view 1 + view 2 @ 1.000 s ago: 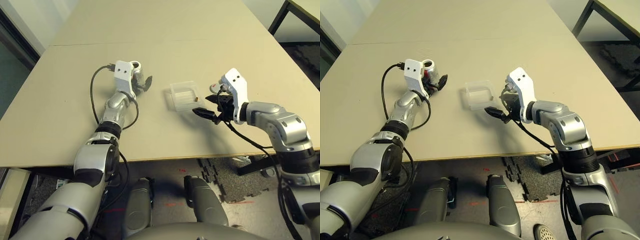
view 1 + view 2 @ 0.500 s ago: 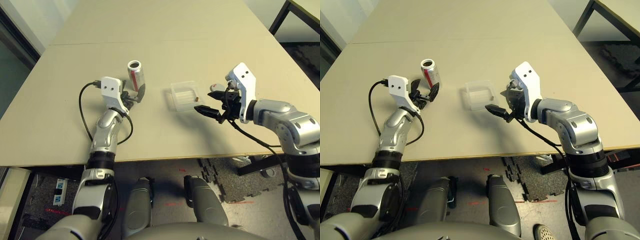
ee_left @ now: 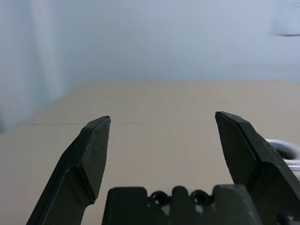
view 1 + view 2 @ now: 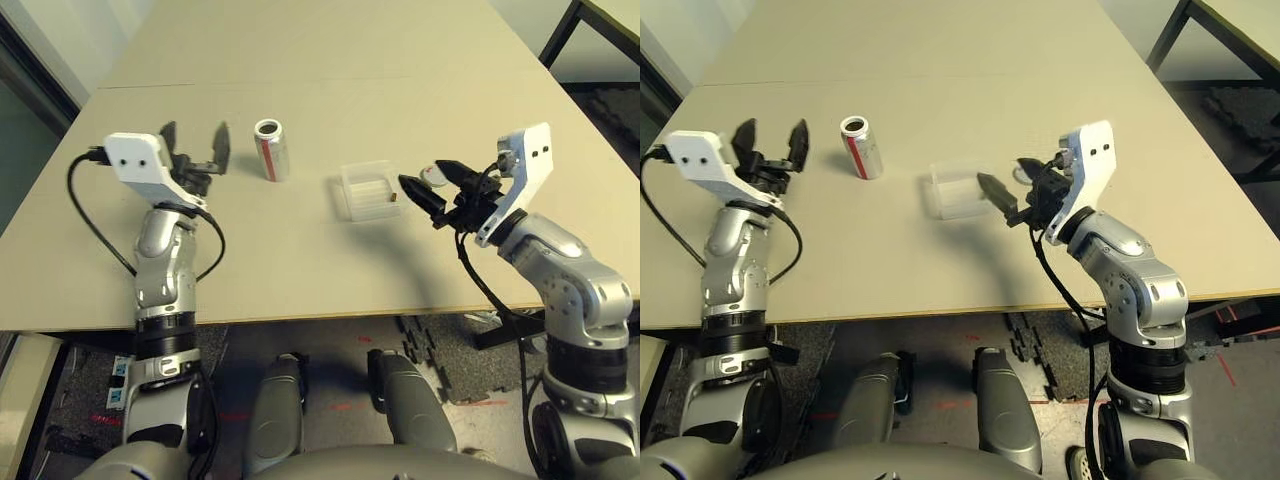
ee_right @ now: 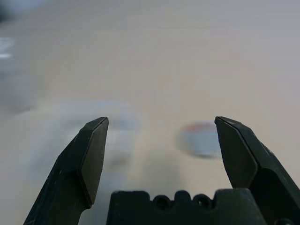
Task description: Pour the medicine from the bottle into the box.
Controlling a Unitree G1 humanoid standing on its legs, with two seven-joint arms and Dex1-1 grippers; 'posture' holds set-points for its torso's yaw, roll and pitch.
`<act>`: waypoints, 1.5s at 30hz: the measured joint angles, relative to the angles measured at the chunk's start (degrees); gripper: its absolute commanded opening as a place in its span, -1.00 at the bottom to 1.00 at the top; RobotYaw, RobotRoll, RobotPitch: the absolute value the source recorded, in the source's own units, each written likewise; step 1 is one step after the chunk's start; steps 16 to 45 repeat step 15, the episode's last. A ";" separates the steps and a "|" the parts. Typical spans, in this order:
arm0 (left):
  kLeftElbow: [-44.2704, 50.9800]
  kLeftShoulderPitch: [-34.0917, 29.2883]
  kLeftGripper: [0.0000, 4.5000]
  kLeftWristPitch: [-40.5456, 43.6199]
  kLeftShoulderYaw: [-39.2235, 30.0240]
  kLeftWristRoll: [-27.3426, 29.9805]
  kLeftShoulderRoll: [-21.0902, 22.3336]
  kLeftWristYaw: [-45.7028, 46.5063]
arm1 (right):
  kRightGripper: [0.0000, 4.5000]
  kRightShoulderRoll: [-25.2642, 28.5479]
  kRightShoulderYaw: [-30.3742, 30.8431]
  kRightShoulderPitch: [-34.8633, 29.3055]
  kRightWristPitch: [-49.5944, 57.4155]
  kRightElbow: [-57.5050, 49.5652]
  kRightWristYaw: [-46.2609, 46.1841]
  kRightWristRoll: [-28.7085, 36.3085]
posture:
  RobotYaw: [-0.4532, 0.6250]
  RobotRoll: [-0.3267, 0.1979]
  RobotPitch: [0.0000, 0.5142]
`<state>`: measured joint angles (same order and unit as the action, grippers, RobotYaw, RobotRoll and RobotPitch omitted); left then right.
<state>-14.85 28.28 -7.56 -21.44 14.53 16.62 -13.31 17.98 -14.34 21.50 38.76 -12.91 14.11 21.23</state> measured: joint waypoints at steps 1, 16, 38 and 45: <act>-1.75 0.46 1.00 -1.09 -0.39 0.00 0.44 0.16 | 1.00 -0.13 -0.82 0.77 -1.34 1.97 -1.83 -0.91 | -0.30 0.25 -0.18; -33.70 7.92 1.00 -15.46 -6.09 -0.68 13.62 5.83 | 1.00 0.62 -7.29 5.02 -21.08 25.14 -16.90 -10.34 | -0.32 0.25 -0.22; -33.70 7.92 1.00 -15.46 -6.09 -0.68 13.62 5.83 | 1.00 0.62 -7.29 5.02 -21.08 25.14 -16.90 -10.34 | -0.32 0.25 -0.22; -33.70 7.92 1.00 -15.46 -6.09 -0.68 13.62 5.83 | 1.00 0.62 -7.29 5.02 -21.08 25.14 -16.90 -10.34 | -0.32 0.25 -0.22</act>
